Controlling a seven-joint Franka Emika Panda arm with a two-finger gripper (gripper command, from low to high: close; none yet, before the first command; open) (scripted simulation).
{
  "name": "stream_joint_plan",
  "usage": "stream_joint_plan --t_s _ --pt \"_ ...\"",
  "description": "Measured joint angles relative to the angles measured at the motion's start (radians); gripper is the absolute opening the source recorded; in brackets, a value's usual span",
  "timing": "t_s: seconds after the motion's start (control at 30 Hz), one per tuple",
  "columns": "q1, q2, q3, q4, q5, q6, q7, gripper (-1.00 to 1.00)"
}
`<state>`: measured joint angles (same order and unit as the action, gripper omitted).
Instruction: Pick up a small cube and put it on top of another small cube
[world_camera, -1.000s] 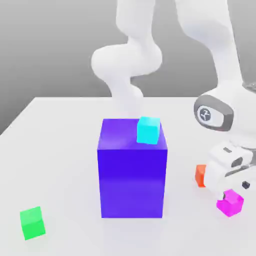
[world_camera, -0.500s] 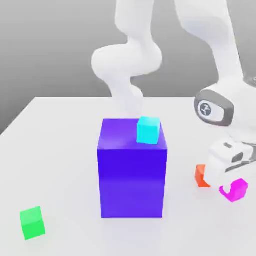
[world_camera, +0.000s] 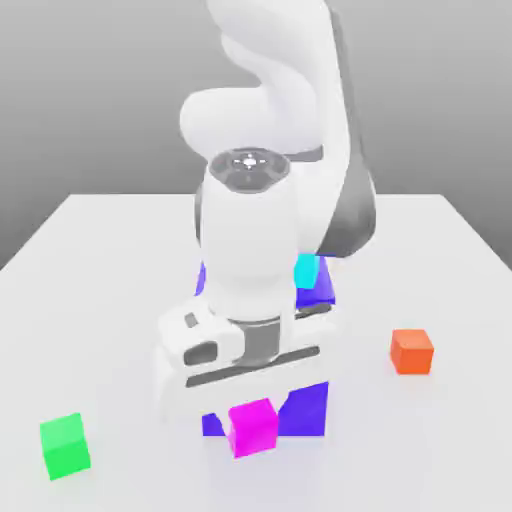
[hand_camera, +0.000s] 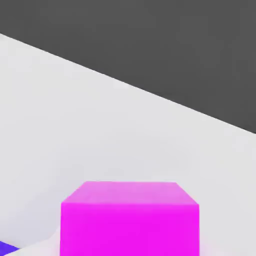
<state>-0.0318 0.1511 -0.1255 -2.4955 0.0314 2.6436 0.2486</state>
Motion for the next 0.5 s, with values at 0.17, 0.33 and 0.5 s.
stream_joint_plan --t_s 0.17,0.33,0.5 --pt "-0.147 -0.011 -0.098 0.023 0.028 -0.037 -0.233 -1.0" --pt "-0.233 0.079 -0.112 0.041 0.09 0.032 -0.372 -1.0" --pt "-0.253 0.141 -0.09 0.044 0.125 0.088 -0.4 1.0"
